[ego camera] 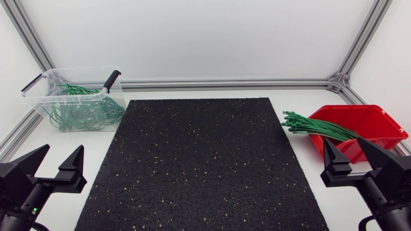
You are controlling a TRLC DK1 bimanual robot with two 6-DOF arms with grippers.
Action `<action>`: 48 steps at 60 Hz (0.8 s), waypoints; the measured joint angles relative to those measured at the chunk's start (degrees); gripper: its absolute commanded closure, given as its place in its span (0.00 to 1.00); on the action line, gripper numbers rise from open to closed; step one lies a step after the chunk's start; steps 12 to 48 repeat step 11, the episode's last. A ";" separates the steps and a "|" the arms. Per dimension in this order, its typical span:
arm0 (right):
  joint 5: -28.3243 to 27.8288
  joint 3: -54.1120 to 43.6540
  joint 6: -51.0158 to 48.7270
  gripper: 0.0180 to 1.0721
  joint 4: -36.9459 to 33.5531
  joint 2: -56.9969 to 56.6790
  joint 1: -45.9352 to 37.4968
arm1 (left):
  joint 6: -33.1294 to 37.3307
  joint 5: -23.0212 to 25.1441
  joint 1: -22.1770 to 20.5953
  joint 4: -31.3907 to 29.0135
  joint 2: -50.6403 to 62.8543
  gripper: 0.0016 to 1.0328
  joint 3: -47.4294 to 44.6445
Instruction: Take a green cable tie from the red box, thread the tail through the head to close it, then place it in the transparent bin on the left.
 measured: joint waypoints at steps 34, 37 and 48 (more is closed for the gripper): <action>0.00 0.00 0.00 0.04 -0.02 0.00 0.00 | -0.04 0.22 0.04 0.07 -1.29 0.04 0.00; 0.00 0.00 0.00 0.04 -0.02 0.00 0.00 | -0.04 0.22 0.04 0.07 -1.29 0.04 0.00; 0.00 0.00 0.00 0.04 -0.02 0.00 0.00 | -0.04 0.22 0.04 0.07 -1.29 0.04 0.00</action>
